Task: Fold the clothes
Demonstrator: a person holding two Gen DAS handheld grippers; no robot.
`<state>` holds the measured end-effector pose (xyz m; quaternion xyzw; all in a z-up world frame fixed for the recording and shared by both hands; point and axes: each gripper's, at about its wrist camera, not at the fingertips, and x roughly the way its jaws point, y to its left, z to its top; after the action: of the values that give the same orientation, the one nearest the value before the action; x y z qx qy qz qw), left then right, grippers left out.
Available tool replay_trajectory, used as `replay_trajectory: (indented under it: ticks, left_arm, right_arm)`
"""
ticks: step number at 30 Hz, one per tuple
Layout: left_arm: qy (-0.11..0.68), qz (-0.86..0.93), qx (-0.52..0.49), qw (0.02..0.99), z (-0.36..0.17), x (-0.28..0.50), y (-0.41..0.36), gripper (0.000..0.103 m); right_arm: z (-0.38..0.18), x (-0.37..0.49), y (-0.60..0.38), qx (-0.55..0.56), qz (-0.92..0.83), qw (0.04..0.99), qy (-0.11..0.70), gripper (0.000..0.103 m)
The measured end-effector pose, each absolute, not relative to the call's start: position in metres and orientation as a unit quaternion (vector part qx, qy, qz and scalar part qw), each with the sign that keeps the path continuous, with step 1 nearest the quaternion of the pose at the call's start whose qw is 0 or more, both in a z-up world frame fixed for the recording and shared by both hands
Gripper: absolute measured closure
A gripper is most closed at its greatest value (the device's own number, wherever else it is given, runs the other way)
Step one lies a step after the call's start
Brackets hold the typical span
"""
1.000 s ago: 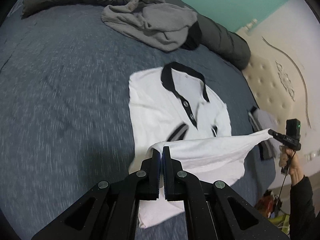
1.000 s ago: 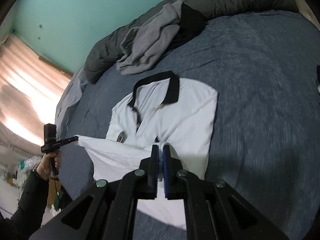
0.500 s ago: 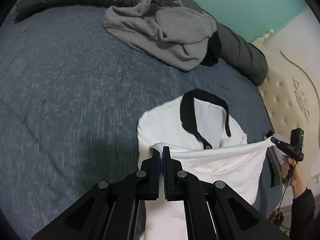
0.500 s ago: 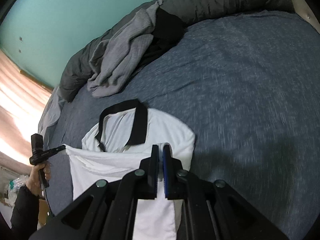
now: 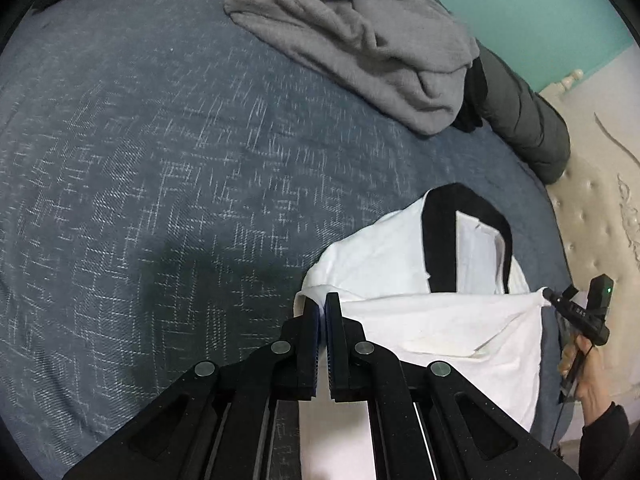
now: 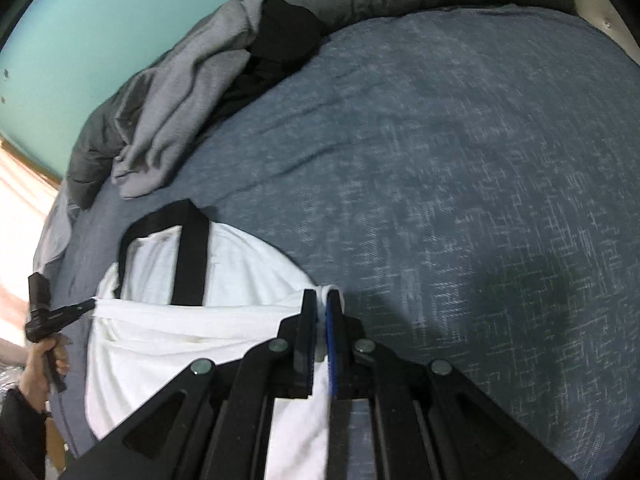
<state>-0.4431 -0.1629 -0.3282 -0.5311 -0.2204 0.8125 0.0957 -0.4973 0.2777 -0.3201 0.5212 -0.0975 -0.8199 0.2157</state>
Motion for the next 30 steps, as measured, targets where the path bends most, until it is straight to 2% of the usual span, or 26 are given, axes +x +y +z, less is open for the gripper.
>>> replay_trajectory:
  ticks: [1,3,4,5,10,15,22,30]
  left_arm:
    - [-0.223,0.813,-0.529,0.097,-0.327,-0.442,-0.165,0.098]
    - [-0.223,0.818,-0.522,0.098,-0.321,-0.438,-0.168,0.092]
    - [-0.221,0.823,-0.515,0.094,-0.316,-0.436,-0.171,0.081]
    - [-0.227,0.828,-0.504,0.093,-0.31,-0.432,-0.177,0.075]
    - [-0.204,0.842,-0.494,0.076,-0.291,-0.415,-0.183,0.075]
    - [-0.135,0.844,-0.507,0.106,-0.283,-0.395,-0.156,0.075]
    - [-0.048,0.833,-0.54,0.112,-0.311,-0.383,-0.12,0.075]
    - [-0.036,0.838,-0.536,0.099,-0.333,-0.403,-0.111,0.075]
  right_arm:
    - [-0.319,-0.495,0.279,0.516,-0.824,0.214,-0.096,0.096]
    - [-0.315,-0.492,0.286,0.507,-0.831,0.207,-0.099,0.085]
    - [-0.313,-0.492,0.292,0.505,-0.831,0.207,-0.112,0.075]
    - [-0.311,-0.491,0.3,0.502,-0.831,0.203,-0.129,0.066]
    - [-0.289,-0.479,0.308,0.484,-0.84,0.212,-0.122,0.066]
    - [-0.286,-0.453,0.282,0.493,-0.831,0.255,-0.049,0.066]
    - [-0.311,-0.43,0.244,0.504,-0.815,0.282,0.054,0.066]
    - [-0.339,-0.443,0.224,0.5,-0.819,0.265,0.099,0.066]
